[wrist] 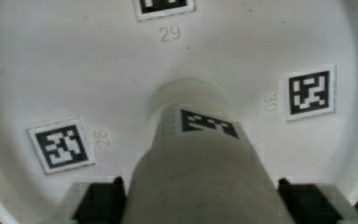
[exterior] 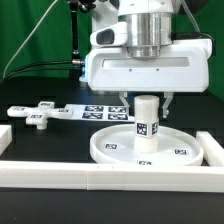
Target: Assemble round table
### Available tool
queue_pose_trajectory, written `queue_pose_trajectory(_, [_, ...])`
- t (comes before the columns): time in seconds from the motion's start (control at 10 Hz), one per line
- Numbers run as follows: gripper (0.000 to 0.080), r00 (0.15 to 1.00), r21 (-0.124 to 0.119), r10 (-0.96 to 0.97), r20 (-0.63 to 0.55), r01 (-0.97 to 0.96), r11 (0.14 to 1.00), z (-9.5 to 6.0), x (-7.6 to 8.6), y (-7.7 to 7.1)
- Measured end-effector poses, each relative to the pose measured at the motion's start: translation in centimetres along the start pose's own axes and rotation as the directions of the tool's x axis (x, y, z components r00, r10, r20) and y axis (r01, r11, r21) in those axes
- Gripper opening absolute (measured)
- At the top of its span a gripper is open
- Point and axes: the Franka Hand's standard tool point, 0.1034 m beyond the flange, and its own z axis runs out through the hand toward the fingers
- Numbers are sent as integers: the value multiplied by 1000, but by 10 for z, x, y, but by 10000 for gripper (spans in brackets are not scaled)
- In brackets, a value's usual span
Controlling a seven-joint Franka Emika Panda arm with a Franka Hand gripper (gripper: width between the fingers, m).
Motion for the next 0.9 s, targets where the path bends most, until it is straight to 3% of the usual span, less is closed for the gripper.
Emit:
queue_pose_trajectory(0.2, [410,987,21,162,12,-163,986,0,0,0])
queue_pose_trajectory(0.4, [410,944,22,328,36,-329,944,-1,0,0])
queue_pose_trajectory(0.6, [410,841,42,535,75,-539,841,-1,-1,0])
queue_pose_trajectory(0.9, [410,706,17,700,104,-705,709,0,-5,-4])
